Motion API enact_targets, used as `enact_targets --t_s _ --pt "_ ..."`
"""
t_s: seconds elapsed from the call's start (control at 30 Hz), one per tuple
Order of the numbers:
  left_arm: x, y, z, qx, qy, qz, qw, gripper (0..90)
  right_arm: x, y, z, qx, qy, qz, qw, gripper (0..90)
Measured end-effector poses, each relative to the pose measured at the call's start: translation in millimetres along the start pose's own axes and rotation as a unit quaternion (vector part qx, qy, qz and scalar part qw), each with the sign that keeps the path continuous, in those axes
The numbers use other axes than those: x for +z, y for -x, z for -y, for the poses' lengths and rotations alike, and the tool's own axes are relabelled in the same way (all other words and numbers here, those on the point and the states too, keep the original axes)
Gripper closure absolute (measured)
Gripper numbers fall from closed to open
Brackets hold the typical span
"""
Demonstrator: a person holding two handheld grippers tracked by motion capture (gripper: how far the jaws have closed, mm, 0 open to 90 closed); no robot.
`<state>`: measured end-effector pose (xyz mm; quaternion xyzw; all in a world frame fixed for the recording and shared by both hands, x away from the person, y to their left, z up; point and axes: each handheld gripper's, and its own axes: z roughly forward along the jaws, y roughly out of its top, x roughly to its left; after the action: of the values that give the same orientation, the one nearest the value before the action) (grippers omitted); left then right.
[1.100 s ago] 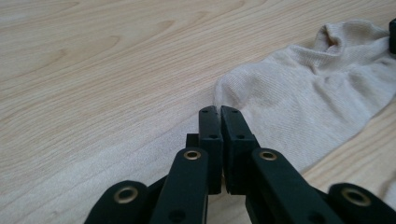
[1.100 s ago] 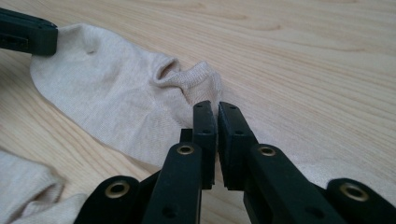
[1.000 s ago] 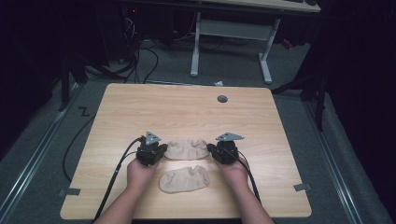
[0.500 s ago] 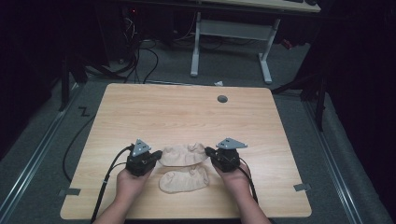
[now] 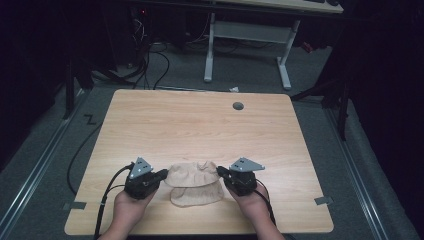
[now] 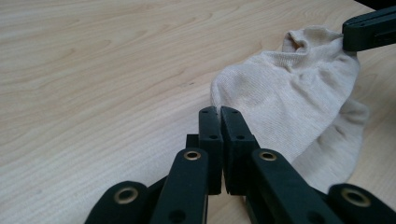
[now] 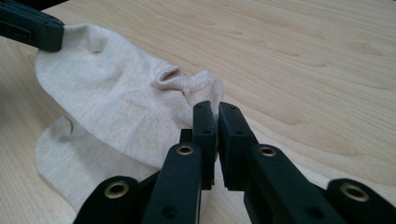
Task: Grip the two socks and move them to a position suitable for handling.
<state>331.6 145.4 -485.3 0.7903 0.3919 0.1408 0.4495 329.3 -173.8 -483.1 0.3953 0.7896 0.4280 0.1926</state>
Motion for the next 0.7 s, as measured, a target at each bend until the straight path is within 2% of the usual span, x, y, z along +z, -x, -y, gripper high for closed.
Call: enact_targets --t_s 0.13,0.2,0.4,0.53,0.7 --pt "-5.8 7.4 3.9 0.011 -0.001 0.007 0.9999 87.8 -4.2 -2.7 3.3 -0.002 -0.001 0.001 1.0 86.1" --pt "-8.1 11.5 6.6 0.024 -0.004 0.006 0.9997 87.8 -5.1 -2.9 4.9 -0.004 -0.003 0.0 1.0 86.0" --pt "-6.4 15.0 8.1 0.029 -0.006 0.009 0.9995 87.8 -7.1 -2.5 9.4 -0.007 -0.007 0.001 1.0 86.0" --pt "-4.3 18.3 9.1 0.04 -0.007 0.015 0.9991 87.8 -12.7 -2.7 13.6 -0.005 -0.006 0.002 1.0 86.1" --pt "-2.4 16.9 11.9 0.039 -0.014 0.023 0.9989 87.8 -18.6 -4.3 21.3 0.0 -0.011 0.003 0.9999 86.1"
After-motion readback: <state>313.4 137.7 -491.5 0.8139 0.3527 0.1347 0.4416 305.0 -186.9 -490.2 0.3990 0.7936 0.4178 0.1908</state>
